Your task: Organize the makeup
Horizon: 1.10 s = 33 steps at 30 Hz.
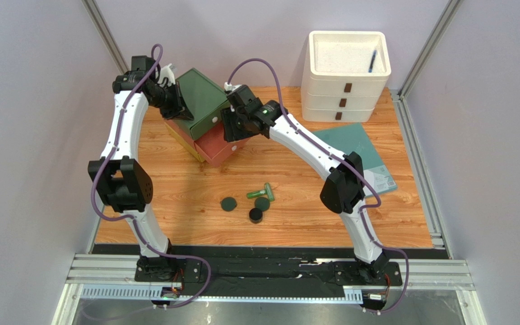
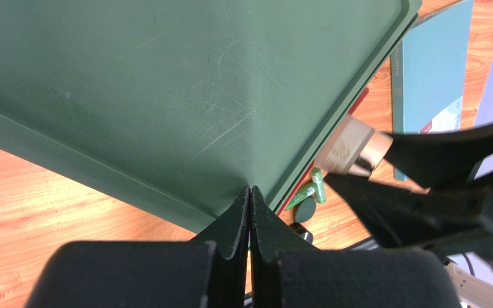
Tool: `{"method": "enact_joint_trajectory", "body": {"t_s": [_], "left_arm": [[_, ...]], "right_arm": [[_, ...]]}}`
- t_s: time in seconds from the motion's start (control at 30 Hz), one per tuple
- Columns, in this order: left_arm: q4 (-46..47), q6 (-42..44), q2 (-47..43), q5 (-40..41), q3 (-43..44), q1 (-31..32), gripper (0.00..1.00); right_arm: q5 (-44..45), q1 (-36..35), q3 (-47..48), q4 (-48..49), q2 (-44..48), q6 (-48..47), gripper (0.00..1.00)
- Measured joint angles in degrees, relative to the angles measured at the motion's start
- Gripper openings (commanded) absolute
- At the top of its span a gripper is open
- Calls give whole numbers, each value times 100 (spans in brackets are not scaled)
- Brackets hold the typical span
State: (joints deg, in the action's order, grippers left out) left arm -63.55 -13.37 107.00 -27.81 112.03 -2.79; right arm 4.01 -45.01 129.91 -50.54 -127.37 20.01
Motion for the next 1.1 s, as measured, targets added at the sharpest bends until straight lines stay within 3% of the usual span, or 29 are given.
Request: {"method": "enact_joint_trajectory", "body": {"t_s": [0.37, 0.47, 0.5, 0.53, 0.57, 0.67, 0.8, 1.1], "left_arm": [[-4, 4, 0, 4, 0, 0, 0], [-4, 4, 0, 4, 0, 0, 0], [-4, 4, 0, 4, 0, 0, 0], [-4, 4, 0, 4, 0, 0, 0], [-4, 4, 0, 4, 0, 0, 0], [-4, 4, 0, 4, 0, 0, 0], [-4, 4, 0, 4, 0, 0, 0], [2, 4, 0, 9, -2, 0, 0]], "right_arm": [[-391, 245, 55, 638, -184, 332, 2], [-476, 229, 55, 708, -238, 374, 16], [-509, 229, 55, 728, -264, 385, 35], [-527, 229, 55, 734, -282, 396, 43], [-560, 229, 55, 734, -313, 409, 57], [-588, 229, 55, 713, -387, 446, 75], [-579, 229, 55, 815, -387, 479, 87], [-525, 229, -157, 979, -57, 328, 88]]}}
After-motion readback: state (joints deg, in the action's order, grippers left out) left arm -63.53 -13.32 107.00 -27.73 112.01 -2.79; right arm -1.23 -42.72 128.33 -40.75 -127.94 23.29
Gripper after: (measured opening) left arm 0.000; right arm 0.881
